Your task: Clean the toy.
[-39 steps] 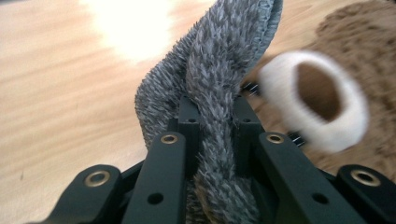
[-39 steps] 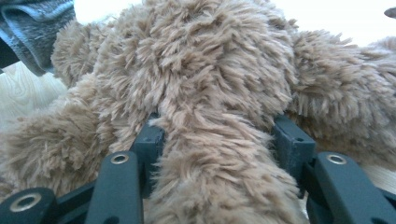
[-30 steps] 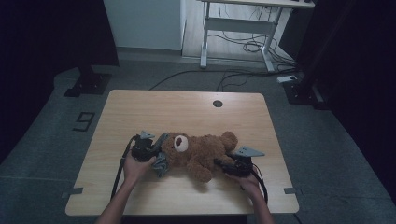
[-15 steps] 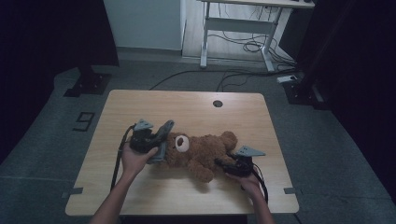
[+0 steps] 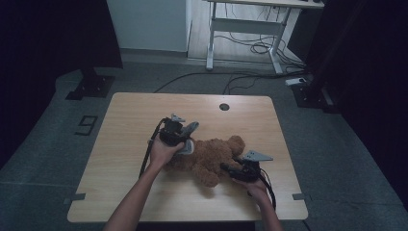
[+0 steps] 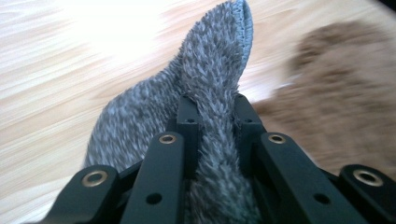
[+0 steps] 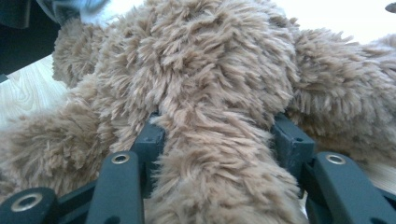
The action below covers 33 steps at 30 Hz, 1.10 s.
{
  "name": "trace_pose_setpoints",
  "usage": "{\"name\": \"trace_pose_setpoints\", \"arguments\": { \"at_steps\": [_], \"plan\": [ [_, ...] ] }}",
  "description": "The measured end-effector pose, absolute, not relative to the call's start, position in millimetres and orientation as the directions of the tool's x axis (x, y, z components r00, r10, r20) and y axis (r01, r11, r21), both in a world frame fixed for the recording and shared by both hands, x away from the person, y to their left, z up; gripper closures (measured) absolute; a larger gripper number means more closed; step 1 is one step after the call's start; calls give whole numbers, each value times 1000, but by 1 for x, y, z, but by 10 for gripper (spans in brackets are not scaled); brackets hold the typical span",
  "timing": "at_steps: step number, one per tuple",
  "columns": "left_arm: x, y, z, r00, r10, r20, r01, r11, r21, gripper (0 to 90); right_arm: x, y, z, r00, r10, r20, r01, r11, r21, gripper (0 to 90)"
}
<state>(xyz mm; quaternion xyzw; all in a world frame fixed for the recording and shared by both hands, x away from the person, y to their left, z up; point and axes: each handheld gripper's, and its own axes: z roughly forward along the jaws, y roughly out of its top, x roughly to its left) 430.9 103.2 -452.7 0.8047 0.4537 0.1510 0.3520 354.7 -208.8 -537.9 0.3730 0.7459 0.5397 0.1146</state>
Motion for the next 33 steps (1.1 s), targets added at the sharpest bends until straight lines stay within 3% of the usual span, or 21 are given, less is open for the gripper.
{"name": "trace_pose_setpoints", "arguments": {
  "at_steps": [9,20,27,29,33],
  "plan": [
    [429,147,-486,482,870,-107,696,-306,650,779,355,-208,-538,-692,685,229,433,140,890,486],
    [378,189,-480,508,844,-173,670,-261,695,774,355,-210,-539,-684,687,244,450,135,883,503],
    [349,169,-472,589,790,-170,613,-300,731,771,355,-210,-539,-684,687,244,451,135,883,504],
    [346,161,-478,584,802,-124,602,-325,729,767,354,-210,-539,-684,688,244,450,135,883,504],
    [357,166,-492,547,822,-155,643,-294,707,770,354,-210,-539,-686,686,243,449,136,883,504]
  ]
}}
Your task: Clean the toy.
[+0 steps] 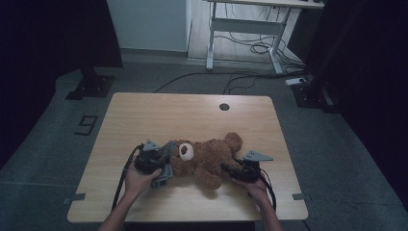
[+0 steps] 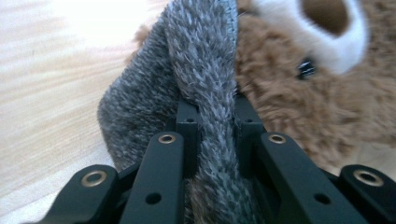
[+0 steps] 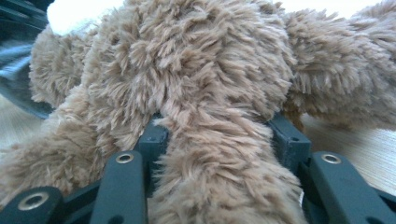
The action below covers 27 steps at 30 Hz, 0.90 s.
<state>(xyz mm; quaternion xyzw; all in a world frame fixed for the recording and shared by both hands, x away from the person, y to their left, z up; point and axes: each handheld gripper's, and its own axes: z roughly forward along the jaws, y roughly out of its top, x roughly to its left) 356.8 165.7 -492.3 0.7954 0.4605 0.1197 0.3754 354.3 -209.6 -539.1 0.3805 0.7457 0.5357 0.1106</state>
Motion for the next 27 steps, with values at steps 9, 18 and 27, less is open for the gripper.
{"name": "trace_pose_setpoints", "arguments": {
  "at_steps": [9,18,27],
  "plan": [
    [383,167,-524,492,841,-225,715,-243,656,773,357,-209,-540,-675,692,258,455,114,883,505],
    [397,169,-519,479,850,-217,708,-228,669,769,361,-208,-542,-655,713,251,443,93,892,488],
    [381,176,-500,500,844,-193,651,-219,727,767,360,-209,-541,-646,719,256,439,75,895,433]
  ]
}}
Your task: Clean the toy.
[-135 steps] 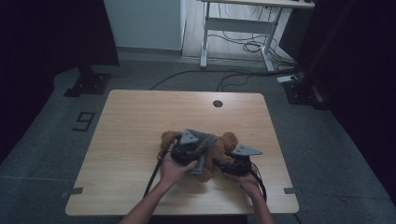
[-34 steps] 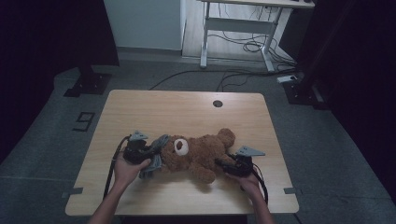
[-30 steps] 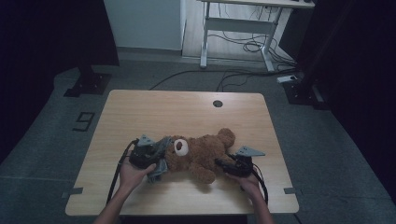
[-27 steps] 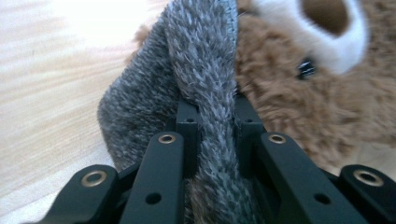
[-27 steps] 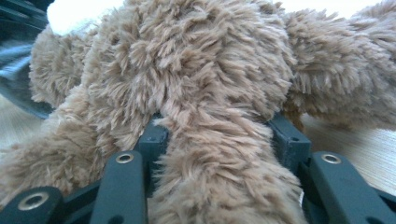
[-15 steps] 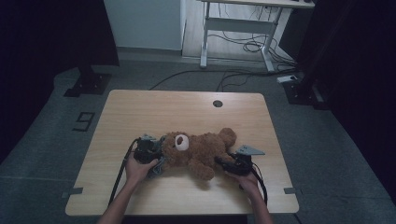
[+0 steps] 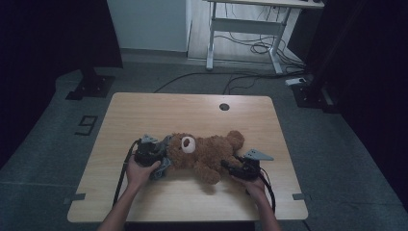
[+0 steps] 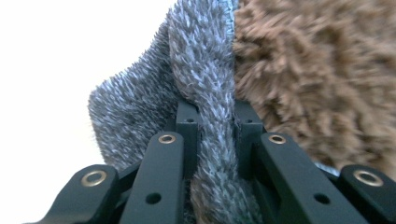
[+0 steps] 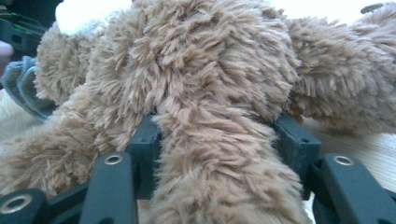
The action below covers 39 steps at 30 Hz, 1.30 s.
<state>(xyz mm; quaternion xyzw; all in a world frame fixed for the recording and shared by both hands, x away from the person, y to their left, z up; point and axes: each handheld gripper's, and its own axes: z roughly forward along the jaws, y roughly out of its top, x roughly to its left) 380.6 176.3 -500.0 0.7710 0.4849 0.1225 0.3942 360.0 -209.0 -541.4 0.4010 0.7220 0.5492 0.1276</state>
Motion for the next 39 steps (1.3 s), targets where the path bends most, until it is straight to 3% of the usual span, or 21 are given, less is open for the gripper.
{"name": "trace_pose_setpoints", "arguments": {
  "at_steps": [15,31,39],
  "plan": [
    [350,199,-484,504,850,-152,611,-227,758,763,359,-214,-538,-627,729,276,448,46,893,287],
    [318,248,-494,440,893,-99,618,-221,754,751,357,-215,-538,-629,725,280,457,53,888,265],
    [304,272,-507,411,910,-60,658,-251,710,732,355,-217,-539,-629,724,282,461,55,886,263]
  ]
}}
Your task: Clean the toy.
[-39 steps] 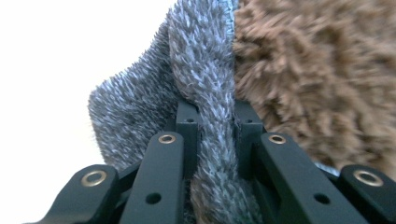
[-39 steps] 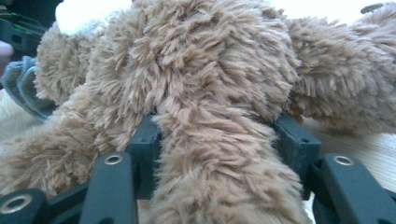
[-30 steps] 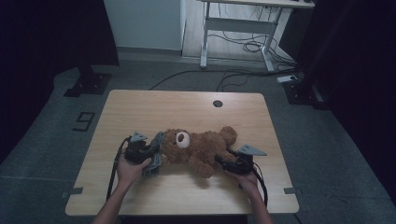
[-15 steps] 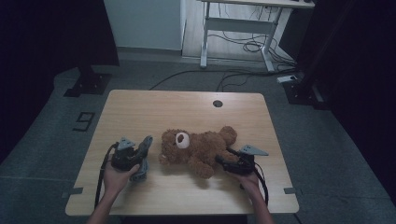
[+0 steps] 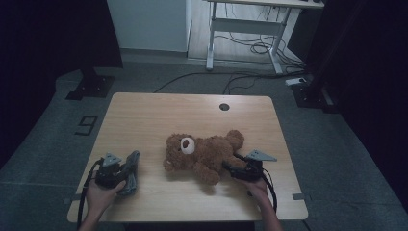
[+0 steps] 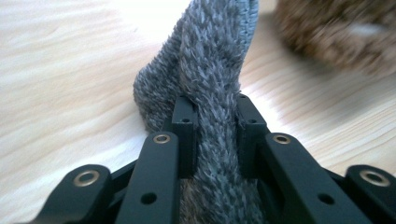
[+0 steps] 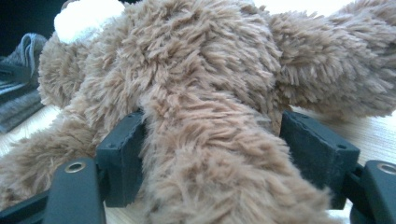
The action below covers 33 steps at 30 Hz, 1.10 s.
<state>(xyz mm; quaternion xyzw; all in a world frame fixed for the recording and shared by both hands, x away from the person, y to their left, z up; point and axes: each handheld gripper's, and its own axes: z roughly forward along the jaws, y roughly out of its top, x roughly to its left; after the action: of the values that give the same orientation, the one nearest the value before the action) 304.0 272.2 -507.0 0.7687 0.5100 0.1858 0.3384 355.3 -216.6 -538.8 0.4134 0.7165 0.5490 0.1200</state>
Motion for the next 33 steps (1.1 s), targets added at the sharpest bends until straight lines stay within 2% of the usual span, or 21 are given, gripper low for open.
{"name": "trace_pose_setpoints", "arguments": {
  "at_steps": [11,16,22,25,28,33],
  "plan": [
    [305,283,-522,358,934,15,697,-278,662,688,354,-218,-540,-629,724,282,464,59,884,260],
    [304,283,-525,351,936,19,700,-276,658,645,354,-218,-540,-630,724,280,463,61,884,260],
    [304,281,-524,348,937,39,686,-283,671,381,353,-219,-540,-630,726,276,463,66,884,259],
    [301,279,-520,360,932,36,675,-287,680,288,353,-220,-538,-627,729,274,460,63,886,259],
    [297,275,-512,363,931,28,640,-271,719,220,351,-223,-535,-625,735,264,450,62,891,258],
    [295,262,-491,392,919,41,581,-282,764,182,347,-227,-529,-617,748,246,435,63,898,247]
  ]
}}
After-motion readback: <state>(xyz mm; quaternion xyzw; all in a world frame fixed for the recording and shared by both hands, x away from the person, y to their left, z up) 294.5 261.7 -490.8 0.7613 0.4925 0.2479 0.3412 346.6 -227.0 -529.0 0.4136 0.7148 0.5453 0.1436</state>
